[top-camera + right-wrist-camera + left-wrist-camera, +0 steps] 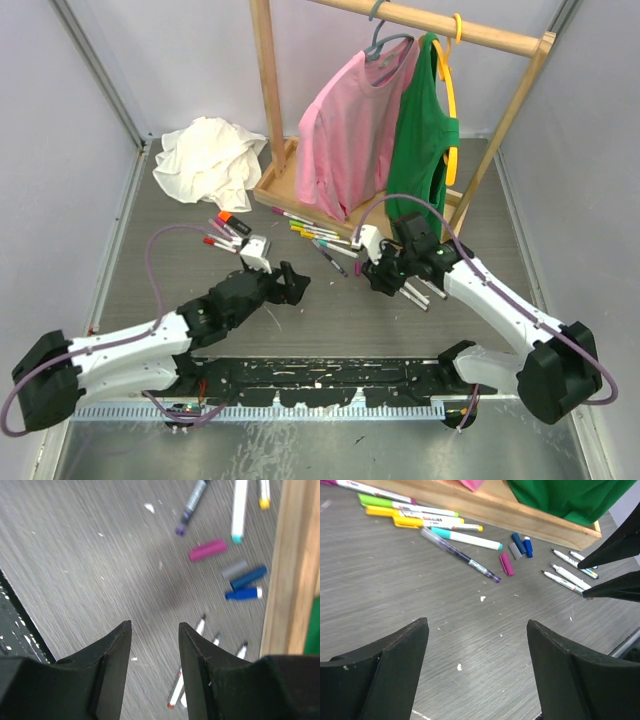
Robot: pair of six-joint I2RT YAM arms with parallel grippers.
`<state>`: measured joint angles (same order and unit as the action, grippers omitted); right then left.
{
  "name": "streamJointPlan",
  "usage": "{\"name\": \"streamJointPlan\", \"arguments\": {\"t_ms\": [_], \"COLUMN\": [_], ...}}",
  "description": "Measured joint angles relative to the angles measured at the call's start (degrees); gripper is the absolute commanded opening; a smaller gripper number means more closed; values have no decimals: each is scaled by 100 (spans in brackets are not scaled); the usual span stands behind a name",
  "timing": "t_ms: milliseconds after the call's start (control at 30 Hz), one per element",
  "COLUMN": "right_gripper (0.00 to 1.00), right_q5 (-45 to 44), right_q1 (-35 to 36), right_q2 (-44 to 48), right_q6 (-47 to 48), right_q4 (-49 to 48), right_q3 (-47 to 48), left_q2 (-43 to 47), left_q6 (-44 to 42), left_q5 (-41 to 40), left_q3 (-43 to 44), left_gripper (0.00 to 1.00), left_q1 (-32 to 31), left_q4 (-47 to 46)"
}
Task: Open the pen caps
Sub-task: Place the pen cap at the center of the board, then pick up the pen from the center of the board.
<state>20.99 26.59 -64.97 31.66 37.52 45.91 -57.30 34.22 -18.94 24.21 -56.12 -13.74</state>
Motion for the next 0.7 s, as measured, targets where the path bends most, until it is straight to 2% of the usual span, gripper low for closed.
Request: {"name": "streamJointPlan", "arguments": {"t_ms": [100, 333, 467, 700], "right_gripper": [50, 50, 51, 51], "right_q5": [-15, -24, -321, -935], "right_q1": [535, 1158, 1294, 1375], "right_q2": [-195, -1534, -2411, -2844], "right_q6": [2, -223, -603, -1255], "right_q4": [-175, -664, -1012, -1427], "right_q3": [160, 940, 1526, 1589], "left_q2": [750, 2664, 3342, 3534], "left_q6": [-332, -994, -1176, -1233], "left_q5": [-232, -876, -1314, -1891], "left_q3": [-328, -1252, -1541, -1762], "left_gripper": [100, 98, 98, 98], "left_q1": [0, 15, 15, 26], "left_q4": [76, 409, 568, 702]}}
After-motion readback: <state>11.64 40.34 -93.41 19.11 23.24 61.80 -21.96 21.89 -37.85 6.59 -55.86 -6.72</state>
